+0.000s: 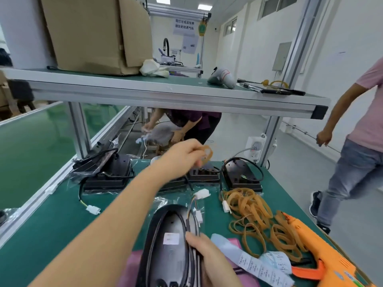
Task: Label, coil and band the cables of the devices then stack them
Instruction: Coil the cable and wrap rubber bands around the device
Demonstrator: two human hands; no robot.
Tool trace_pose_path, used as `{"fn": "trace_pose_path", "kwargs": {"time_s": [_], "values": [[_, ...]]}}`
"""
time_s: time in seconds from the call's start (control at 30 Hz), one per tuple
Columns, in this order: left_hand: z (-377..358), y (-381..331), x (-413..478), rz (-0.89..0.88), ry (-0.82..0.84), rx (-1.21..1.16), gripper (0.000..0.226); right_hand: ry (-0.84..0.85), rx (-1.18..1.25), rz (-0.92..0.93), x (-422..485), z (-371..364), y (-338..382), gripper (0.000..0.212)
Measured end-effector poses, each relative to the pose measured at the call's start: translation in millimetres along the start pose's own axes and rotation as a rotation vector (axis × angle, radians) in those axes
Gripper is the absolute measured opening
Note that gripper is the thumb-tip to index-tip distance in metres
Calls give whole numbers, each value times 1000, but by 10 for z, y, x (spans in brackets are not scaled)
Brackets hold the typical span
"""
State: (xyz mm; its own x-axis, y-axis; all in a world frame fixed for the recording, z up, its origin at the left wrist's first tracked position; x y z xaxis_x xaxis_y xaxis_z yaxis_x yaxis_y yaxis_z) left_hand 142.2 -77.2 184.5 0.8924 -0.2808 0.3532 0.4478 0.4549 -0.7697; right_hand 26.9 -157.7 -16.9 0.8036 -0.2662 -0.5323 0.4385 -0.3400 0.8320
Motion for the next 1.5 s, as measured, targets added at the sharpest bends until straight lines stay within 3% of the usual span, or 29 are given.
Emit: {"fn": "trace_pose_path", "kwargs": {"time_s": [0.1,0.17,0.23,0.33,0.47,0.5,0.6,0.67,0.73,0.97,1.07,1.2,1.3,1.4,1.5], "values": [[361,629,-81,167,-91,-50,18,114,-27,51,-66,-130,154,41],[431,1020,-201,275,-34,-68,17,219,47,96,-165,-172,259,31],[361,1255,-383,344,89,-102,17,341,88,143,-307,-228,336,43],[157,1336,-653,443,272,-372,24,402,82,275,-370,-244,360,60],[-15,1160,-843,500,424,-567,17,511,58,240,-443,-286,354,98],[-58,1138,-865,537,454,-586,19,534,31,260,-471,-301,365,99],[-177,1078,-978,689,628,-674,17,645,43,345,-552,-341,411,70],[-165,1121,-985,670,612,-655,16,587,-7,347,-577,-332,439,69],[-143,1170,-968,637,540,-669,18,555,-13,256,-537,-282,420,80],[-79,1158,-956,554,376,-776,8,468,-124,199,-504,-195,310,63],[-19,1171,-827,561,265,-710,22,418,-267,147,-484,-198,298,68],[165,1080,-647,505,218,-642,13,321,-417,123,-405,-193,282,71],[280,1014,-562,423,191,-536,20,251,-438,80,-377,-182,222,73],[334,839,-583,300,175,-412,6,230,-461,59,-361,-185,185,56],[366,659,-621,131,182,-205,6,218,-486,72,-358,-182,207,40]]}}
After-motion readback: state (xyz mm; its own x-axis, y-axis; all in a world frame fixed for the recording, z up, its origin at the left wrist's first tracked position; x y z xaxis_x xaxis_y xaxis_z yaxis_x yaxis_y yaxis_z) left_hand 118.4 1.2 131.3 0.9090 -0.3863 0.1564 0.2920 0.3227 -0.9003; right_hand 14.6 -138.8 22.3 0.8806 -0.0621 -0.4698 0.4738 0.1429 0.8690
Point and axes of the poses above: each hand's wrist, its own x-axis towards the middle knuckle, its own z-axis out of the back of the hand, y = z × x, the point moved 5 cm from there along x, towards the middle knuckle, and after that the axes turned 13 degrees about -y, right-handed, at the moved point
